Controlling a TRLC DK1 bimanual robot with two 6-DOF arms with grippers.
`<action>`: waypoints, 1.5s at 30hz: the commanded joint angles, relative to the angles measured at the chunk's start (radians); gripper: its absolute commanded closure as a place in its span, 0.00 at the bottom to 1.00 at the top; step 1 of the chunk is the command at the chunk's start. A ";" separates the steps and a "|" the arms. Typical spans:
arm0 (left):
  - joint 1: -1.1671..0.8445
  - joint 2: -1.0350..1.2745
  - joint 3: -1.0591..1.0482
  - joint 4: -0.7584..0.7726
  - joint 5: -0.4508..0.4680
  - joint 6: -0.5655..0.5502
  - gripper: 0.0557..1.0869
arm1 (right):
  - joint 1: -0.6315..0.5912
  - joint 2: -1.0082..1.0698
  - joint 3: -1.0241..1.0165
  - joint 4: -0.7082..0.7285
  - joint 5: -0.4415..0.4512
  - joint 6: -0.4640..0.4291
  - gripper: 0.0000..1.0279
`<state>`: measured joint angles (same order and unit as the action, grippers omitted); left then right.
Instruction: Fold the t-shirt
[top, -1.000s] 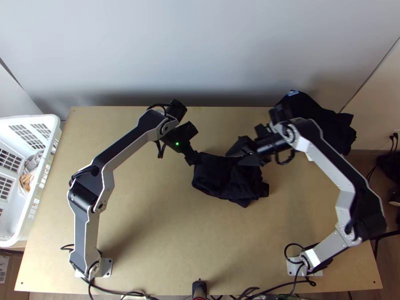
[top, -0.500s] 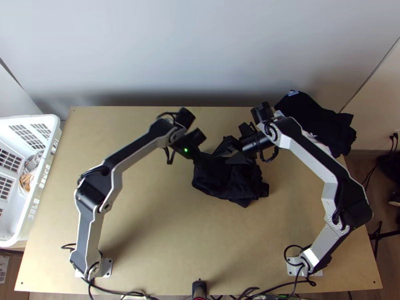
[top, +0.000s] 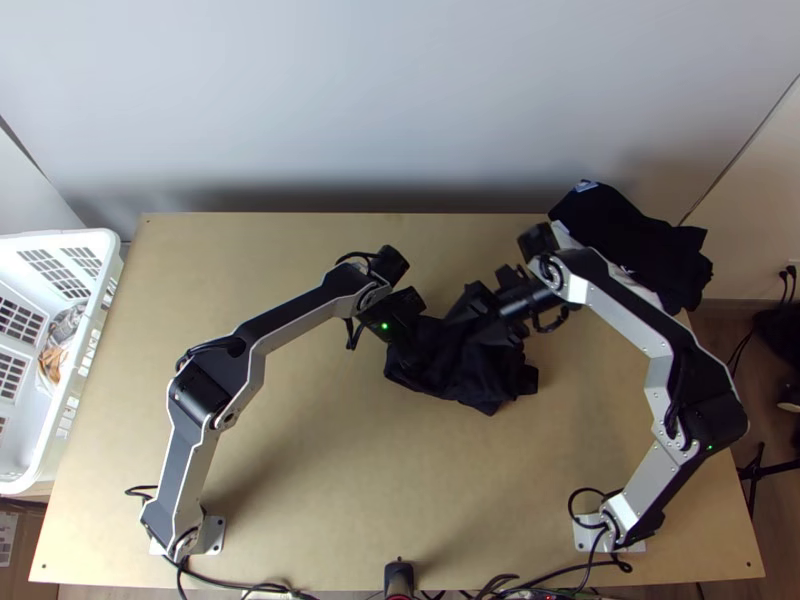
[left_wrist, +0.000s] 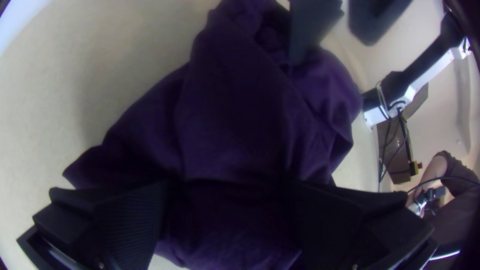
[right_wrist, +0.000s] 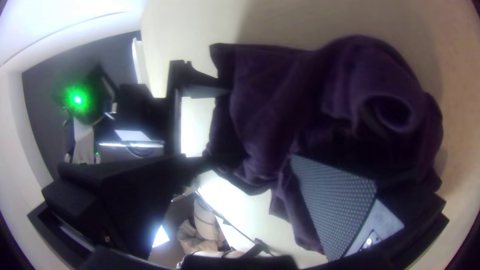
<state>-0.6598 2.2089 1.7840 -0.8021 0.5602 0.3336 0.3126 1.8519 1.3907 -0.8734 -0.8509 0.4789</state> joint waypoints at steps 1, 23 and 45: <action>-0.006 0.006 -0.011 0.006 -0.016 0.002 0.05 | -0.101 -0.010 -0.136 -0.064 -0.027 -0.008 0.05; 0.012 0.023 0.045 0.020 -0.042 0.004 0.05 | -0.021 -0.118 0.145 -0.360 -0.027 -0.163 0.05; 0.063 0.046 0.104 0.000 -0.043 0.001 0.05 | -0.121 0.063 -0.268 -0.380 -0.244 -0.250 0.05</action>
<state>-0.6064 2.2513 1.8763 -0.7986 0.5148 0.3332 0.2680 1.9045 1.2373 -1.0946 -1.0855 0.3782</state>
